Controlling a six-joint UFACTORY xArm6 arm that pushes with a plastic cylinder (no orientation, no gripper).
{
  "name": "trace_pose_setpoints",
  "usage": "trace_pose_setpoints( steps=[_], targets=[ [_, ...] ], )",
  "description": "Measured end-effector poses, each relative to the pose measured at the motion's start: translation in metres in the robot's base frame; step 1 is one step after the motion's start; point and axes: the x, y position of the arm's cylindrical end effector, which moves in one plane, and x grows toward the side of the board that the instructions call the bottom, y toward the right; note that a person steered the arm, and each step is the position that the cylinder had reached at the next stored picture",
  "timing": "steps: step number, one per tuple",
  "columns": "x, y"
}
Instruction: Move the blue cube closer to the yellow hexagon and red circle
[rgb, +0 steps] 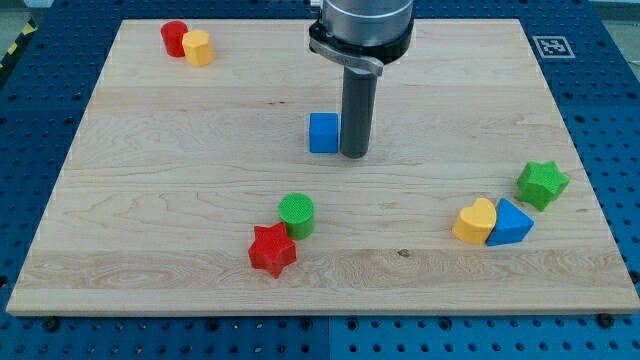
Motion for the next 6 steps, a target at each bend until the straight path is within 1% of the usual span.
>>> trace_pose_setpoints(
  steps=[1, 2, 4, 5, 6],
  targets=[
    [-0.004, 0.000],
    [-0.023, -0.020],
    [-0.040, -0.105],
    [-0.053, -0.153],
    [-0.070, -0.188]
  ],
)
